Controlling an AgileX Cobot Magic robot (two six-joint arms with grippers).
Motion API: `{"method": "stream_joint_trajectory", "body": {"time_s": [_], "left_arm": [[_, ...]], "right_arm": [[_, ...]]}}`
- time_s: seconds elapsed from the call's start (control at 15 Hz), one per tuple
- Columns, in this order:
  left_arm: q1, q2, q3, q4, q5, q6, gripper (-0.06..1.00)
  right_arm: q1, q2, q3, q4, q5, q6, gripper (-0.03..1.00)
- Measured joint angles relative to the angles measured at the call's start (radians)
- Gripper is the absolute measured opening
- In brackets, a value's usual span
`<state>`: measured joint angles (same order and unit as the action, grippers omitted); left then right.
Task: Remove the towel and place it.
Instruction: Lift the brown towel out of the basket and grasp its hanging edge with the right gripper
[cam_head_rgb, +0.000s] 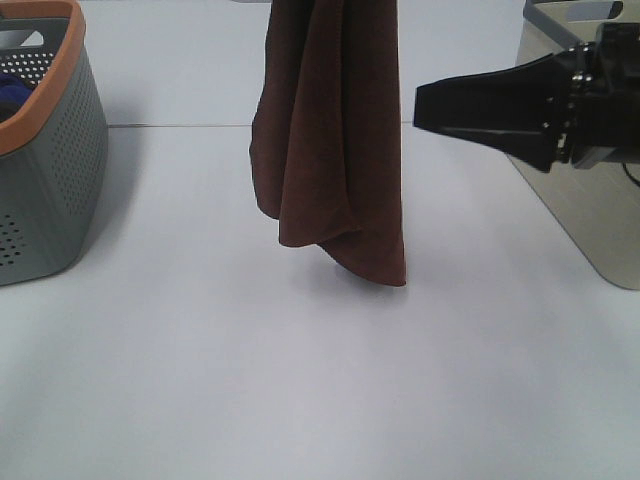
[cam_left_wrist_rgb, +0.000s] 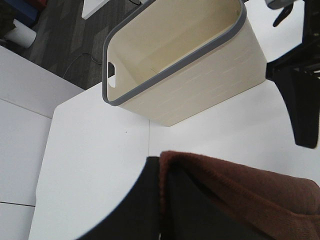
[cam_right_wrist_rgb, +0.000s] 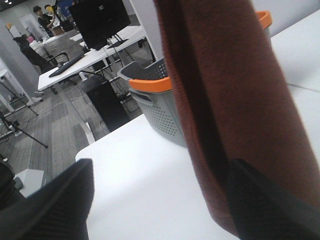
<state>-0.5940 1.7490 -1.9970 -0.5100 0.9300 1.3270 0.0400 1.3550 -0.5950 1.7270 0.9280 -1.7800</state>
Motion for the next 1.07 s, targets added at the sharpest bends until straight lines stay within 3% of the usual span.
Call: {"method": "stream_joint_trajectory", "body": {"time_s": [0.07, 0.27, 0.33, 0.47, 0.6, 0.87, 1.07], "left_arm": [[0.000, 0.007, 0.000, 0.000, -0.003, 0.000, 0.00], [0.000, 0.030, 0.000, 0.003, -0.007, 0.000, 0.00], [0.000, 0.032, 0.000, 0.004, -0.007, 0.000, 0.00], [0.000, 0.032, 0.000, 0.004, -0.006, 0.000, 0.00], [0.000, 0.032, 0.000, 0.004, -0.006, 0.000, 0.00], [0.000, 0.032, 0.000, 0.011, 0.002, 0.000, 0.00], [0.000, 0.032, 0.000, 0.030, 0.002, 0.000, 0.00]], "right_arm": [[0.070, 0.000, 0.000, 0.000, -0.053, -0.008, 0.64], [0.259, 0.000, 0.000, 0.001, -0.382, -0.029, 0.64], [0.280, 0.000, 0.000, 0.001, -0.462, -0.034, 0.64], [0.282, 0.008, -0.023, 0.002, -0.535, -0.046, 0.64], [0.282, 0.034, -0.059, 0.002, -0.534, -0.052, 0.64], [0.282, 0.176, -0.137, 0.002, -0.374, -0.055, 0.63], [0.282, 0.166, -0.138, 0.002, -0.343, -0.050, 0.62]]}}
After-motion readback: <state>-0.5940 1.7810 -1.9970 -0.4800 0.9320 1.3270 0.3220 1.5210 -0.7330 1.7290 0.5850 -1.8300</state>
